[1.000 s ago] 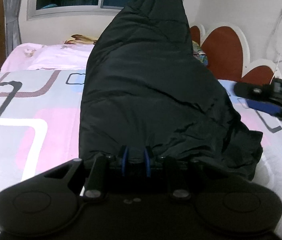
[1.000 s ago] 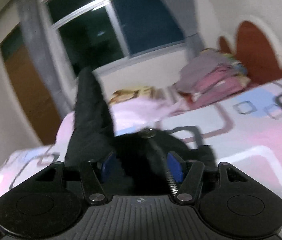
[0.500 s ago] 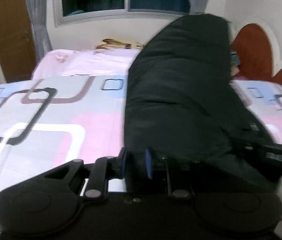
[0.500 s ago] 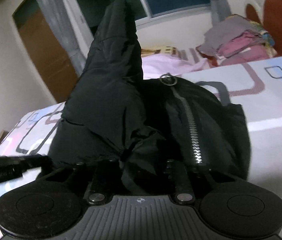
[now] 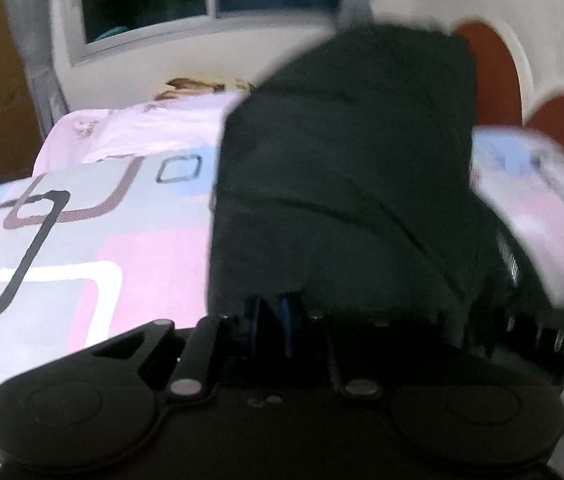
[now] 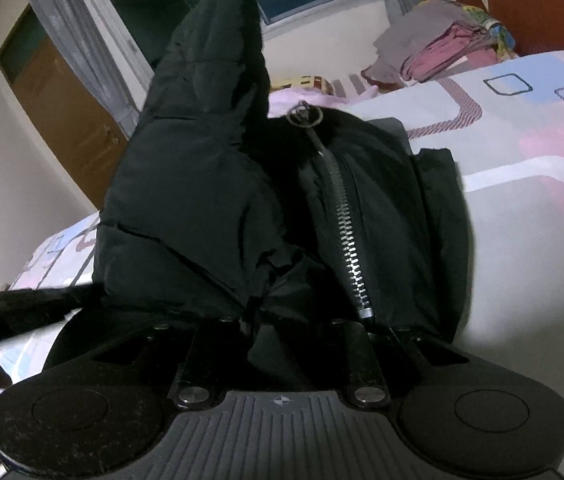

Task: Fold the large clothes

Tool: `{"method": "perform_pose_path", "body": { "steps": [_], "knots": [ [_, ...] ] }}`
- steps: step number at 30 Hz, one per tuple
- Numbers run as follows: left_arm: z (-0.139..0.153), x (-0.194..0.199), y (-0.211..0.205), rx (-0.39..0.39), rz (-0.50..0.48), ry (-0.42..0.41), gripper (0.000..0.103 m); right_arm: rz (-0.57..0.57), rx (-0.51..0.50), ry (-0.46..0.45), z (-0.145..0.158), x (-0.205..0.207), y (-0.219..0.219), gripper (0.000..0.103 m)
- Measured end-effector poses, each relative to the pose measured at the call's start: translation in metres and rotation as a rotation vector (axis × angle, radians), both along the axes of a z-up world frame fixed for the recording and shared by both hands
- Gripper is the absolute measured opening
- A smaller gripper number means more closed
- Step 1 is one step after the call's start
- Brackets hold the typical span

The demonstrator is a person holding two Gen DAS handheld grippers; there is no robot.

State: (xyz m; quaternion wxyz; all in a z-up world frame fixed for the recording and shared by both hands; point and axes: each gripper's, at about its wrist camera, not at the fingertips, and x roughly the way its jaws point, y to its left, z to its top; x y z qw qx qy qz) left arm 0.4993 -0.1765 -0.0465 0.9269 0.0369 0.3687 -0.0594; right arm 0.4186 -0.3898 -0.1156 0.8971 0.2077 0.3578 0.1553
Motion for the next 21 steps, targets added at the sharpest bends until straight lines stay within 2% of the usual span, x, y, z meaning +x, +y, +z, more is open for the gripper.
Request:
{"method": "perform_pose_path", "body": {
  "steps": [2, 4, 6, 7, 9, 10, 12, 15, 18, 19, 20, 21],
  "knots": [
    [0.007, 0.013, 0.003, 0.008, 0.008, -0.023, 0.009, 0.001, 0.005, 0.009, 0.003, 0.0, -0.001, 0.019],
    [0.012, 0.036, 0.013, -0.087, 0.012, -0.019, 0.009, 0.0, -0.001, 0.012, 0.006, -0.001, 0.001, 0.019],
    [0.012, 0.057, 0.021, -0.136, 0.008, -0.011, 0.009, 0.006, -0.011, 0.011, 0.009, 0.0, 0.003, 0.019],
    [0.011, 0.065, 0.022, -0.137, -0.007, 0.006, 0.009, 0.013, -0.018, 0.012, 0.011, 0.001, 0.004, 0.019],
    [0.009, 0.071, 0.018, -0.091, -0.043, 0.027, 0.009, 0.015, -0.02, -0.009, 0.022, 0.001, 0.003, 0.021],
    [0.01, 0.071, 0.019, -0.077, -0.049, 0.023, 0.009, 0.0, -0.014, -0.038, 0.032, -0.003, 0.001, 0.043],
    [0.008, 0.069, 0.023, -0.074, -0.058, 0.022, 0.009, -0.034, -0.018, -0.149, 0.055, -0.004, -0.004, 0.076],
    [0.007, 0.068, 0.023, -0.097, -0.056, 0.03, 0.009, -0.024, -0.031, -0.159, 0.076, 0.032, 0.002, 0.075],
    [0.007, 0.07, 0.02, -0.065, -0.073, 0.032, 0.008, -0.01, -0.016, -0.151, 0.087, 0.072, 0.016, 0.075],
    [0.007, 0.071, 0.018, -0.063, -0.086, 0.035, 0.0, -0.001, -0.018, -0.146, 0.088, 0.082, 0.022, 0.075],
    [0.009, 0.072, 0.016, -0.066, -0.103, 0.041, 0.0, 0.012, -0.025, -0.14, 0.087, 0.093, 0.029, 0.075],
    [0.014, 0.073, 0.014, -0.061, -0.116, 0.028, 0.0, 0.025, -0.036, -0.13, 0.085, 0.1, 0.035, 0.064]
  ]
}}
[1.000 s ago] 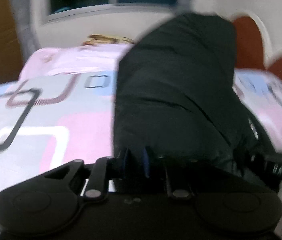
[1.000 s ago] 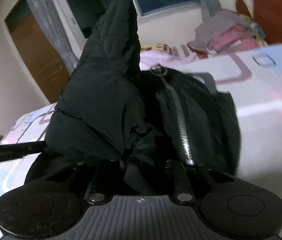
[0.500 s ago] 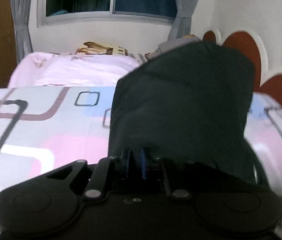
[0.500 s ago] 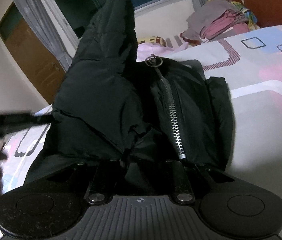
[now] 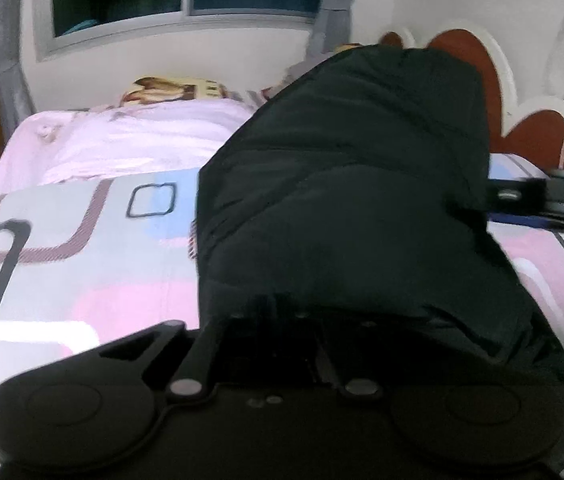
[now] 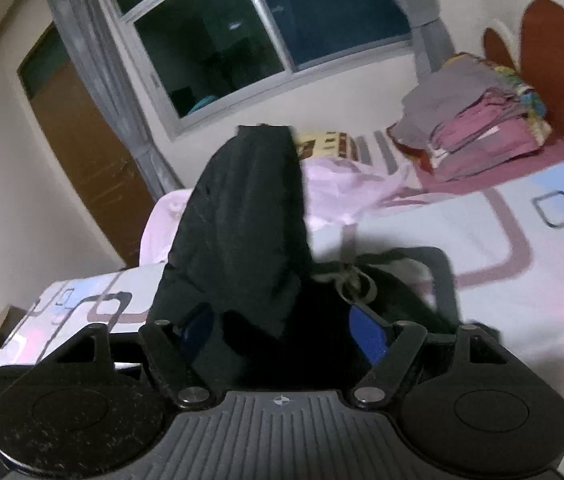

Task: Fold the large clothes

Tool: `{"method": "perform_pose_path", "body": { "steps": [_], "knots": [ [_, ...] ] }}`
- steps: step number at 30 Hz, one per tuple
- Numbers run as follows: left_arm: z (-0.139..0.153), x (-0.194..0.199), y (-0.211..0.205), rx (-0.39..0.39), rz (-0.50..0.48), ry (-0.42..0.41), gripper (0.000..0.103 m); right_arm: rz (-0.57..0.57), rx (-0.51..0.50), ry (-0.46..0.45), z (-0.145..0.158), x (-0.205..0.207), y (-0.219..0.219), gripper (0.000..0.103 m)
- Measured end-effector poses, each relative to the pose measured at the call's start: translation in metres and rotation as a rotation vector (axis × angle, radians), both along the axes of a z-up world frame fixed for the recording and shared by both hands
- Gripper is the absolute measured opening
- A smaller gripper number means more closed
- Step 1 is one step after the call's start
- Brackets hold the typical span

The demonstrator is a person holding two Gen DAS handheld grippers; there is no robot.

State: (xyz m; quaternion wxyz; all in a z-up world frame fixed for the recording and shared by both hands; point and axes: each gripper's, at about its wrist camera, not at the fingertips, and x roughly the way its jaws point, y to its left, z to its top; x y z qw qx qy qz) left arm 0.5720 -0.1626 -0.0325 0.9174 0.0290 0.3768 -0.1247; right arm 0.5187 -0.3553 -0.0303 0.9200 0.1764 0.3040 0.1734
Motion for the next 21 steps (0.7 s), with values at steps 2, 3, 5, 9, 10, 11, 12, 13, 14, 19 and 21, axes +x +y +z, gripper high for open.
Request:
{"method": "perform_pose_path", "body": {
  "steps": [2, 3, 5, 9, 10, 11, 12, 13, 14, 19, 21],
  "knots": [
    [0.006, 0.011, 0.011, -0.06, 0.047, -0.036, 0.0, 0.027, -0.005, 0.022, -0.006, 0.009, 0.009, 0.039],
    [0.006, 0.019, 0.016, -0.1, 0.069, -0.037, 0.0, 0.029, -0.008, 0.016, -0.008, 0.01, 0.01, 0.034],
    [0.005, 0.034, 0.015, -0.144, 0.064, -0.018, 0.0, 0.005, -0.015, 0.026, -0.012, 0.008, 0.006, 0.027],
    [0.001, 0.043, -0.023, -0.093, -0.082, 0.007, 0.0, -0.101, -0.015, 0.093, -0.035, -0.006, -0.02, 0.02],
    [-0.003, 0.044, -0.036, -0.055, -0.096, 0.012, 0.0, -0.118, -0.019, 0.114, -0.045, -0.01, -0.027, 0.02],
    [-0.01, 0.044, -0.049, -0.012, -0.099, 0.009, 0.0, -0.132, 0.012, 0.142, -0.061, -0.013, -0.036, 0.02],
    [-0.02, 0.043, -0.063, 0.051, -0.099, -0.006, 0.0, -0.138, 0.048, 0.158, -0.074, -0.013, -0.042, 0.02],
    [-0.029, 0.04, -0.074, 0.107, -0.087, -0.026, 0.0, -0.139, 0.075, 0.164, -0.085, -0.012, -0.046, 0.02],
    [-0.036, 0.039, -0.083, 0.142, -0.069, -0.042, 0.0, -0.134, 0.084, 0.164, -0.092, -0.009, -0.045, 0.02],
    [-0.044, 0.038, -0.094, 0.165, -0.027, -0.05, 0.0, -0.122, 0.061, 0.131, -0.104, -0.002, -0.043, 0.02],
    [-0.044, 0.036, -0.097, 0.185, -0.033, -0.059, 0.0, -0.119, 0.051, 0.127, -0.102, -0.005, -0.043, 0.02]
  ]
}}
